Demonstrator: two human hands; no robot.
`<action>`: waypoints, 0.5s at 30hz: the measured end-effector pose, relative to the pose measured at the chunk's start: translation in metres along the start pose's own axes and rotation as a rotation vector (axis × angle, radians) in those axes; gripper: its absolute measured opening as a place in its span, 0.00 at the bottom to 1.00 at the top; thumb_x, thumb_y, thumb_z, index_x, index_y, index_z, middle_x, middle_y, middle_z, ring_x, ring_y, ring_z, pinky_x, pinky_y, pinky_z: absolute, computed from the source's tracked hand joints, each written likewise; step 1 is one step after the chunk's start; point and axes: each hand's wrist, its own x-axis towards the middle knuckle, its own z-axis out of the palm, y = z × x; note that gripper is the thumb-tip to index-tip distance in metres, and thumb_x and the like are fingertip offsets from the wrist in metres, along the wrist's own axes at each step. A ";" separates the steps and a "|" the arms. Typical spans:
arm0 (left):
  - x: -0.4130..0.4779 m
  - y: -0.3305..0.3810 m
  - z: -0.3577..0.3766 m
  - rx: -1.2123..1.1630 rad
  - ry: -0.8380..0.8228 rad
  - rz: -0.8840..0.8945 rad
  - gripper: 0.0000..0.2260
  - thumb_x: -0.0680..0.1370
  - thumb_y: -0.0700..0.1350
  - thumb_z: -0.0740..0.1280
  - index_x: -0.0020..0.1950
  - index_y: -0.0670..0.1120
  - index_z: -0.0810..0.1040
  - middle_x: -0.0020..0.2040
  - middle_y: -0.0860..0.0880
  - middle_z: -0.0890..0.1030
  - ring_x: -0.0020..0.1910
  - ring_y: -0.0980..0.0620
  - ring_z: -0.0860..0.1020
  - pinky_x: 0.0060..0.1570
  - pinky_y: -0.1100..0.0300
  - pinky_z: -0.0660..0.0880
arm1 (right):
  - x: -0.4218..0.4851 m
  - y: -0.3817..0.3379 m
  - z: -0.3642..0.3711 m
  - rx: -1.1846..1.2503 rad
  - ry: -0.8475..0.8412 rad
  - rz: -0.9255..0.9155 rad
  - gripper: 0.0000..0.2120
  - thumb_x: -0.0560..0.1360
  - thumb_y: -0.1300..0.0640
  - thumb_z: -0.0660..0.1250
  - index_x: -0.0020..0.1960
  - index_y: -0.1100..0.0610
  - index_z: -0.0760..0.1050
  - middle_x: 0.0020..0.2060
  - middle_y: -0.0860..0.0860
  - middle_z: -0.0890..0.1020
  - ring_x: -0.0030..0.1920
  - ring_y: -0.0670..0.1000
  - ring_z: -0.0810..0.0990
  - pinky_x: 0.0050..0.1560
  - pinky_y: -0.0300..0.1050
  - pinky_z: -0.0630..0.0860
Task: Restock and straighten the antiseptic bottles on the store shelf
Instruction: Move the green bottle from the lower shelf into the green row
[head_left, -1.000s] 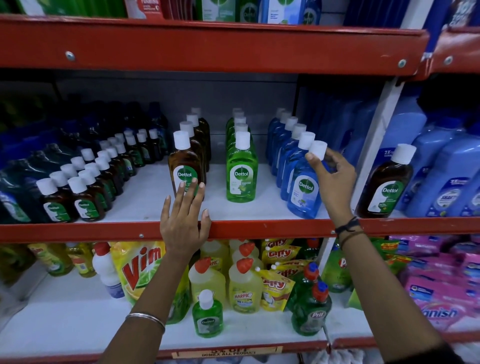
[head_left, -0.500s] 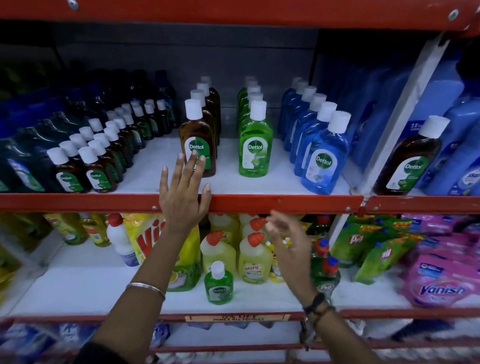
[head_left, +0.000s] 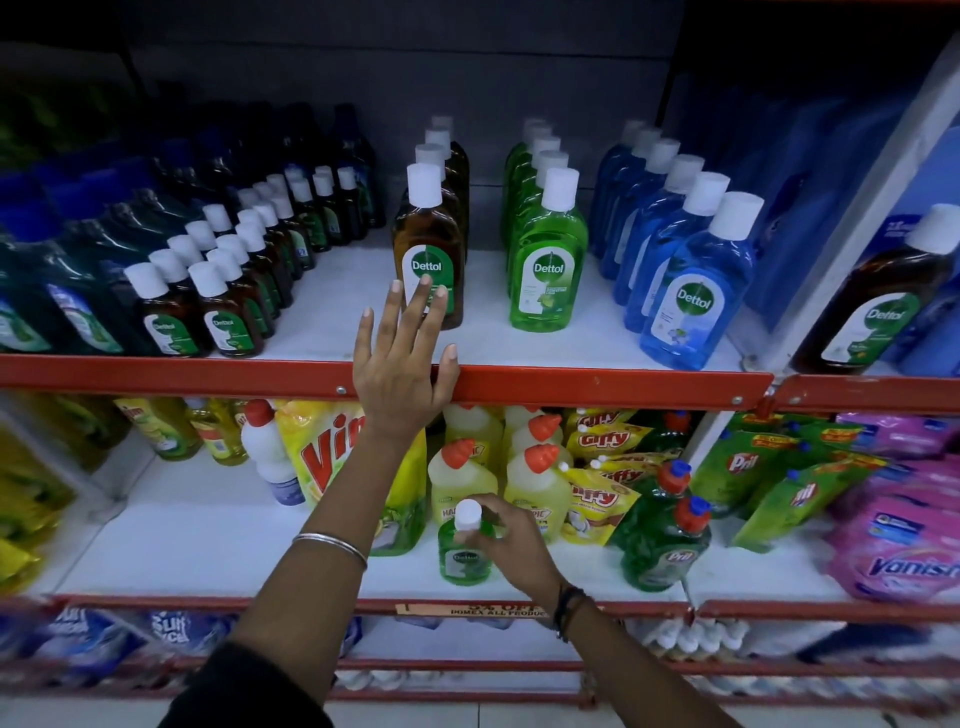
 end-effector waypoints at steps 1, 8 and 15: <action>0.000 0.000 0.000 0.000 -0.004 0.002 0.23 0.81 0.54 0.53 0.75 0.48 0.66 0.73 0.47 0.71 0.74 0.45 0.67 0.70 0.44 0.64 | -0.001 -0.002 -0.004 0.015 0.024 0.000 0.17 0.70 0.54 0.75 0.57 0.53 0.78 0.53 0.49 0.84 0.56 0.47 0.80 0.57 0.40 0.74; -0.001 -0.001 -0.003 -0.001 -0.033 0.000 0.23 0.81 0.53 0.54 0.75 0.48 0.66 0.73 0.47 0.72 0.74 0.44 0.67 0.69 0.44 0.64 | -0.015 -0.069 -0.056 0.084 0.189 -0.139 0.17 0.67 0.56 0.77 0.50 0.40 0.77 0.42 0.30 0.83 0.46 0.37 0.82 0.48 0.30 0.75; -0.002 0.000 -0.004 -0.012 -0.073 -0.012 0.23 0.81 0.53 0.54 0.75 0.48 0.65 0.74 0.46 0.71 0.75 0.45 0.66 0.70 0.43 0.63 | -0.019 -0.166 -0.117 0.204 0.417 -0.447 0.17 0.65 0.50 0.77 0.52 0.49 0.78 0.44 0.47 0.84 0.45 0.48 0.83 0.48 0.47 0.81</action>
